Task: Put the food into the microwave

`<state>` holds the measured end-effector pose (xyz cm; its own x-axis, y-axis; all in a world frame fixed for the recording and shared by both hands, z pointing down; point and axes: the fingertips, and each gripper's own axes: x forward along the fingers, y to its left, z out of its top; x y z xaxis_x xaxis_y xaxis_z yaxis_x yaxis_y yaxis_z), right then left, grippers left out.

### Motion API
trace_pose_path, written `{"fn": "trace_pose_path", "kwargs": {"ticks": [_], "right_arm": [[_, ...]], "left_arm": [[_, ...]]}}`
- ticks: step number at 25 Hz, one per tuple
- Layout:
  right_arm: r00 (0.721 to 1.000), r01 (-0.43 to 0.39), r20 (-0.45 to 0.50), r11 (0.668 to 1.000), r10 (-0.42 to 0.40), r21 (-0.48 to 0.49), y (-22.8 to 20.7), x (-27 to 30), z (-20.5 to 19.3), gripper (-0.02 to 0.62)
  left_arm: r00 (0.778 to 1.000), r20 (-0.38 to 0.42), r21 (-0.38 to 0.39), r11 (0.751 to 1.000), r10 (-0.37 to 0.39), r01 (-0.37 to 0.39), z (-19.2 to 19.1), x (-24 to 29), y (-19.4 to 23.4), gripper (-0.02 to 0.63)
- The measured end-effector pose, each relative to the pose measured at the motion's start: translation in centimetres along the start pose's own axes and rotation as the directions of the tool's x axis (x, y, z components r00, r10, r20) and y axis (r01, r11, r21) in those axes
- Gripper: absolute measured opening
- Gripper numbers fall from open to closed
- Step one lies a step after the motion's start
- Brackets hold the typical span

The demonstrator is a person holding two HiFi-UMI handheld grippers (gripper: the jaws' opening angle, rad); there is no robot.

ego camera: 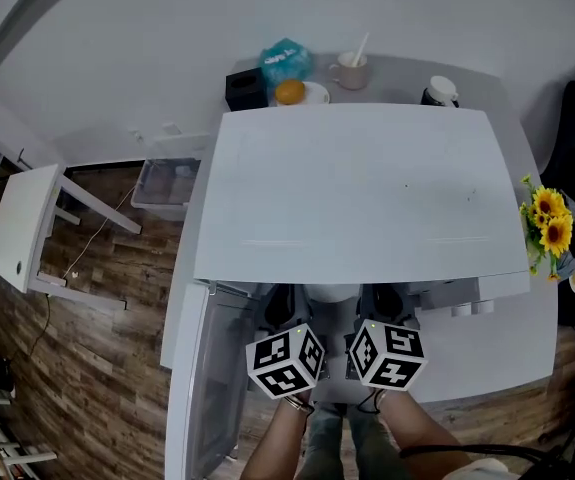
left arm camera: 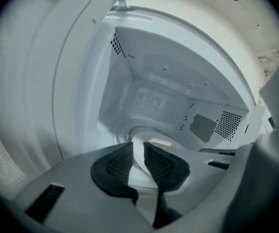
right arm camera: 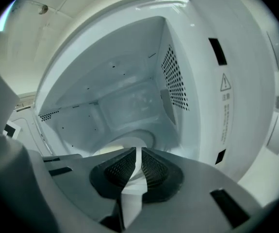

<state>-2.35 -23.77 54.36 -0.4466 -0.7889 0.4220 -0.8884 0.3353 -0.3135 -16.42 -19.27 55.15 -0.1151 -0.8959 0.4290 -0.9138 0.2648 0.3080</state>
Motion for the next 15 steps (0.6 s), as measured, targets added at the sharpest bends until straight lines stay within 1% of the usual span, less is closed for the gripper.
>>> {"fn": "trace_pose_path", "kwargs": {"ticks": [3, 8, 12, 15], "right_arm": [[1.000, -0.023, 0.004, 1.000, 0.023, -0.017, 0.4, -1.3, 0.5, 0.044], [0.997, -0.082, -0.009, 0.996, 0.082, -0.046, 1.3, -4.1, 1.2, 0.026], [0.992, -0.123, -0.021, 0.989, 0.122, -0.087, 2.3, -6.6, 1.8, 0.018], [0.990, -0.139, -0.023, 0.984, 0.138, -0.114, 2.7, -8.4, 2.3, 0.018]], "left_arm": [[1.000, -0.007, 0.005, 1.000, -0.007, 0.007, -0.2, -1.5, -0.7, 0.047], [1.000, -0.020, 0.029, 0.999, -0.024, 0.024, -0.5, -4.5, -2.1, 0.007], [0.999, -0.019, 0.047, 0.998, -0.046, 0.047, 0.3, -7.2, -3.2, 0.005], [0.998, -0.011, 0.055, 0.997, -0.055, 0.055, 0.9, -9.3, -3.9, 0.005]]}}
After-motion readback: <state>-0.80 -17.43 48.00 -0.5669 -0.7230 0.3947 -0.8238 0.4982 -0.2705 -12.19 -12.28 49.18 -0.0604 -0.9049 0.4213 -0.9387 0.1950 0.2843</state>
